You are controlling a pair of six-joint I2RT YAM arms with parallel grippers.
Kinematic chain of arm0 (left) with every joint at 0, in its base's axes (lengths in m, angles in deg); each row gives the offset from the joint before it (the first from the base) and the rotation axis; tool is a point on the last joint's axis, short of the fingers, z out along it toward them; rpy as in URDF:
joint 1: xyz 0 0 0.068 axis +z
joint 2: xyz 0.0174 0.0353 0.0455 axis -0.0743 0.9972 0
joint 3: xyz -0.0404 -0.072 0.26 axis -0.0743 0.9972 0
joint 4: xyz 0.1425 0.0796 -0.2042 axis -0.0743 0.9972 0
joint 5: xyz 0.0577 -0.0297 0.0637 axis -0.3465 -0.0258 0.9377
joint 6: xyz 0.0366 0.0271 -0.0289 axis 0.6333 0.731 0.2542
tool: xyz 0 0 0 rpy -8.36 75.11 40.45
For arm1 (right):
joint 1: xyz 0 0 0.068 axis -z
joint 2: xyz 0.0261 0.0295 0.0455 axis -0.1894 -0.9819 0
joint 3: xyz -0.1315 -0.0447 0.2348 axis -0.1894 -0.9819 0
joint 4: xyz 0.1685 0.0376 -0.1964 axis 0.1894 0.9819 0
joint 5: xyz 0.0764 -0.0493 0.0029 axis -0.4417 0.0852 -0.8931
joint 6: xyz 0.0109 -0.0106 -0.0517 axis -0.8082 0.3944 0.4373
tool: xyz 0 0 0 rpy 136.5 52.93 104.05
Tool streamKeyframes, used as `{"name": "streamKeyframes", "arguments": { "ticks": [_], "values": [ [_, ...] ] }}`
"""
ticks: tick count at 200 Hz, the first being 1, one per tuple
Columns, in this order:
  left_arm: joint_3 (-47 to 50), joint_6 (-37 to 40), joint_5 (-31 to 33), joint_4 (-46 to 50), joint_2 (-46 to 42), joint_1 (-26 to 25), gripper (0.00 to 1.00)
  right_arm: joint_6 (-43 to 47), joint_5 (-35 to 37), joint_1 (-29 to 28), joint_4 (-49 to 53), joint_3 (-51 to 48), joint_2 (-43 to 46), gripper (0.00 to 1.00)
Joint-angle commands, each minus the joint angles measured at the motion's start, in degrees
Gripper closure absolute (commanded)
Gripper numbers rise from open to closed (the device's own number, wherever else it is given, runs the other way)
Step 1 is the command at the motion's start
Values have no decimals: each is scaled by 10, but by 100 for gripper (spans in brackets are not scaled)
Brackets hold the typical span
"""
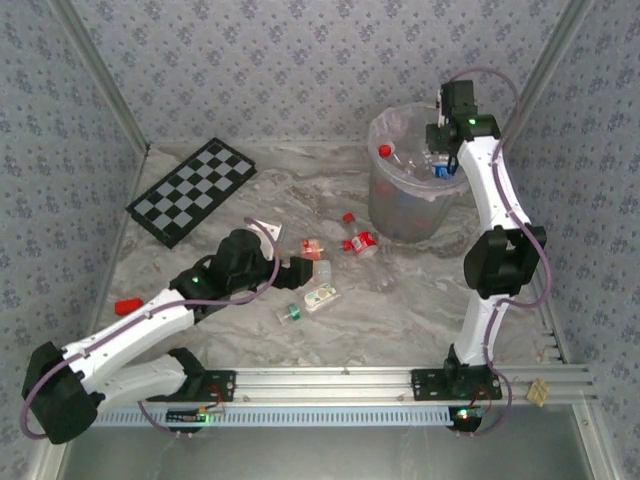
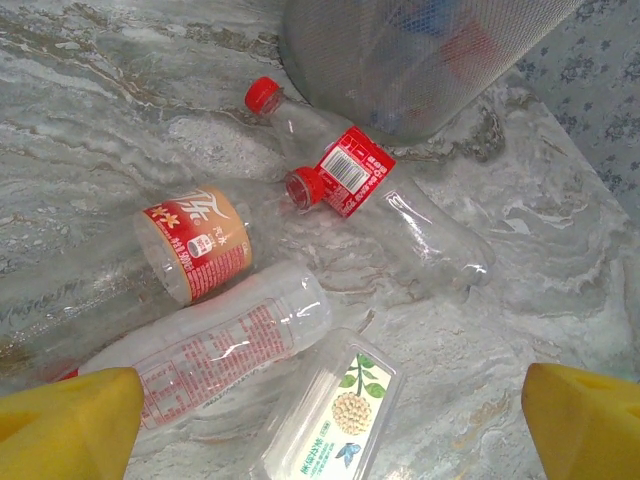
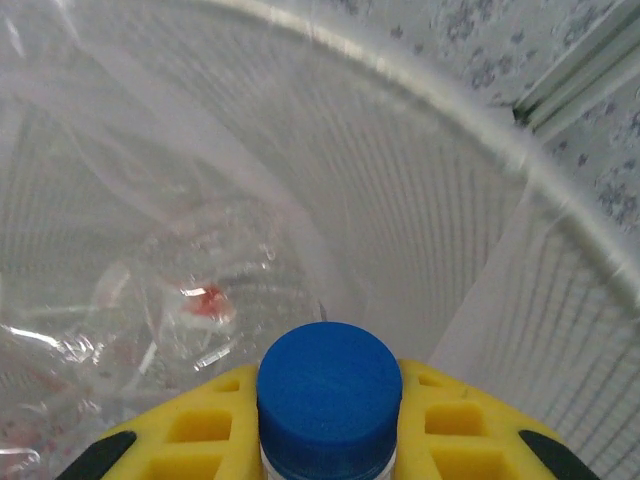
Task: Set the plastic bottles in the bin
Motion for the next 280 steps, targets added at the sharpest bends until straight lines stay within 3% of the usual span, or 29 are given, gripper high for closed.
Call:
{"name": "streamKeyframes", "arguments": {
  "ticks": [1,122,138,163,185,232,262,280],
  "values": [
    [-4,-1,-2,-10,0,-5,3,-33,-25,2,45,-20,-18,100],
    [-7,19,21,24,6,-4,3,-188,-117,-21,65,-151,38,100],
    [-24,23,35,50,21,-4,3,-197,-115,-31,64,-156,52,93],
    [-37,27,42,75,37,-4,3,-189,-88,-33,71,-135,74,75],
    [-34,28,46,80,43,-4,3,-162,-76,-25,98,-71,77,63],
    [-48,22,65,98,75,3,3,-113,-64,-10,160,61,84,27],
    [-58,16,68,105,98,7,4,-98,-71,-7,145,52,137,17],
    [-63,12,65,101,116,13,5,-89,-134,-7,113,-1,187,16]
  ]
}}
